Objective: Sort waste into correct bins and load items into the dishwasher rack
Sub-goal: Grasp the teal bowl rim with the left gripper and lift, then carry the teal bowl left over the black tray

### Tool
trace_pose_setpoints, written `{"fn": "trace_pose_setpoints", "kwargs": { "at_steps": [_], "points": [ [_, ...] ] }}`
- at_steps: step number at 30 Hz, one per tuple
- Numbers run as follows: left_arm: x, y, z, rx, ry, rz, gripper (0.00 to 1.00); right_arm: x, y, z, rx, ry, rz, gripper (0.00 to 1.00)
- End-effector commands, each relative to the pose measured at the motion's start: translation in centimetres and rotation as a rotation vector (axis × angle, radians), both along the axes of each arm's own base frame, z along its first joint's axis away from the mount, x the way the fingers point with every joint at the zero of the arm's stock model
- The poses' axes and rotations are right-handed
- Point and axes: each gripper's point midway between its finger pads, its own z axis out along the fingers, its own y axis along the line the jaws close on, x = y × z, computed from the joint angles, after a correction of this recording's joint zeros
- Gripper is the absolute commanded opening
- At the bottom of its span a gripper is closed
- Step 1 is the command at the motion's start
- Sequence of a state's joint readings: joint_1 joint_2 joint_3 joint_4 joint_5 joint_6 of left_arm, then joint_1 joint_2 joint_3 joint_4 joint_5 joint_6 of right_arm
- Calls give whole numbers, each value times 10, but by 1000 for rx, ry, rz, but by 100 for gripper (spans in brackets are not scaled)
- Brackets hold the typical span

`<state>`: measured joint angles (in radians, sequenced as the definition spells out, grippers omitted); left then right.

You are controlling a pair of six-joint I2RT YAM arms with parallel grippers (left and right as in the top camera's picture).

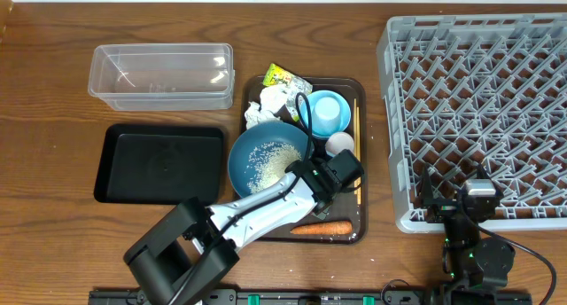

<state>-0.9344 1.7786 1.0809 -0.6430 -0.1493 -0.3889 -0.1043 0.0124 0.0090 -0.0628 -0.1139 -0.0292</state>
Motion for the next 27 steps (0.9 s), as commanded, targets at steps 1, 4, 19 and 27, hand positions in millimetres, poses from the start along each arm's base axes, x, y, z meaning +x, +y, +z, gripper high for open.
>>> {"fn": "trace_pose_setpoints", "kwargs": {
  "at_steps": [1, 4, 19, 27],
  "points": [
    [8, -4, 25, -32, -48, 9, 8, 0, -3, -1, 13, 0, -16, 99],
    [8, -5, 35, -50, -61, 10, 7, 0, -3, -1, 13, 0, -16, 99],
    [14, 9, 121, -234, -203, 49, 6, 0, -3, -1, 13, 0, -16, 99],
    [47, 64, 159, -299, -301, 234, 6, 0, -3, -1, 13, 0, -16, 99]
  ]
}}
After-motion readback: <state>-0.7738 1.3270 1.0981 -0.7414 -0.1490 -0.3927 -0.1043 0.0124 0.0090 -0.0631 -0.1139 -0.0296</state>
